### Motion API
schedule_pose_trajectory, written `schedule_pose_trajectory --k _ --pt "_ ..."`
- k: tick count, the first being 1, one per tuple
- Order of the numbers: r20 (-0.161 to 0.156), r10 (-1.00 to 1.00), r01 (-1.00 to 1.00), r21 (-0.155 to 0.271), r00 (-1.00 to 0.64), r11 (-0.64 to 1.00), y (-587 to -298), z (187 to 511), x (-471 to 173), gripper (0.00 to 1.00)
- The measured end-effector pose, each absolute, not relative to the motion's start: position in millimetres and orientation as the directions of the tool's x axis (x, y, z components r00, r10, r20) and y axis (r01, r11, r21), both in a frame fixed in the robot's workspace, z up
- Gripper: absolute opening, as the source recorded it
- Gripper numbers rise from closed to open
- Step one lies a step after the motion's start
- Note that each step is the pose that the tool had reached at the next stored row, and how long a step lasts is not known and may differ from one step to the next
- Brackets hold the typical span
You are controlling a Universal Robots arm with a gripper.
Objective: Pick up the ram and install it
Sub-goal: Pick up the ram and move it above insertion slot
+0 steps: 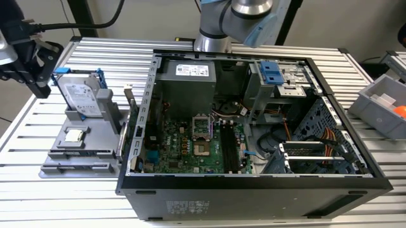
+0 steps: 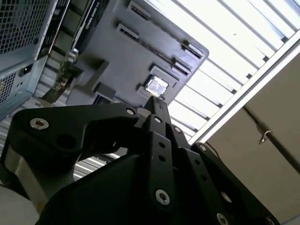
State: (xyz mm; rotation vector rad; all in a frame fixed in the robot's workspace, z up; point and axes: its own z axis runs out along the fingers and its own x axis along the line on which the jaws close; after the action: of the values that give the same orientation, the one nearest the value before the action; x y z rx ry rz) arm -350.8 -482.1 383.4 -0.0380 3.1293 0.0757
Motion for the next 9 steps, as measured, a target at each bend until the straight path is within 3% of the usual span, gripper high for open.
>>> schedule_pose_trajectory --k 9 --pt "-0.012 -0.009 -0.01 0.048 -1.0 0.999 -491.0 382.8 -350.8 0.0"
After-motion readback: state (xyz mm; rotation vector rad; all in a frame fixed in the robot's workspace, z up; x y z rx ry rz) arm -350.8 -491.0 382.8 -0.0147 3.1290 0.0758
